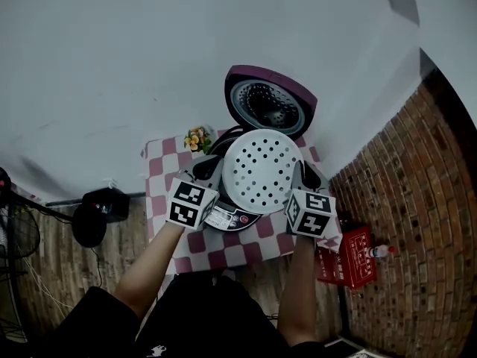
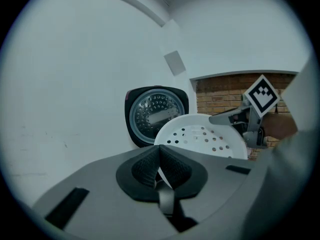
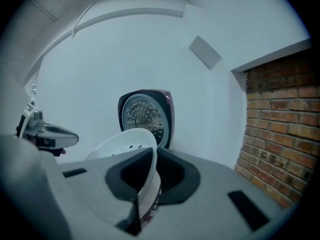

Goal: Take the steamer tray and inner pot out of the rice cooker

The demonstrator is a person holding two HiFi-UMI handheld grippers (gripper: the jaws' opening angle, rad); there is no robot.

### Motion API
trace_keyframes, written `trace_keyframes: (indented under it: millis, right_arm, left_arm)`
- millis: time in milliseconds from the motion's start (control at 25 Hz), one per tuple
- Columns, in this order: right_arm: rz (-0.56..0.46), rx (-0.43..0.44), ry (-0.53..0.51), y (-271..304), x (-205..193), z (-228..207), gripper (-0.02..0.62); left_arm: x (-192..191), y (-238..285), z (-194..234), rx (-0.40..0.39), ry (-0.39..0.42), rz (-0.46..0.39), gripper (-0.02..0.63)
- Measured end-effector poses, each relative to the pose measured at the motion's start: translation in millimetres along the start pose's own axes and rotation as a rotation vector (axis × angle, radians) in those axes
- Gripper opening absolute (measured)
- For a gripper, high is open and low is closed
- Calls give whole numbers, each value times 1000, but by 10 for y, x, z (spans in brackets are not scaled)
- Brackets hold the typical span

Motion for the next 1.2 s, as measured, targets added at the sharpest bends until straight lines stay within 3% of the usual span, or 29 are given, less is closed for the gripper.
trace_keyframes:
  millis: [520, 800, 1200]
  right_arm:
    - [-55, -50, 136, -610, -326, -658, 25]
    - [-28, -124, 212, -885, -765, -973, 25]
    - [81, -204, 311, -914, -1691, -1205, 25]
  left_arm:
    - [-7, -63, -580, -93, 31, 2, 2]
    - [-95, -6, -1009, -194, 29, 12, 2]
    - [-358, 72, -1625, -271, 105, 54, 3]
Point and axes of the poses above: the fingertips, and each gripper's own axes: y forward along the fingers, z to its left, x out of its top, the point moved 5 cm from there along -y, backward along the fingers, and after that the axes turned 11 degrees about z, right-handed, at the moved point
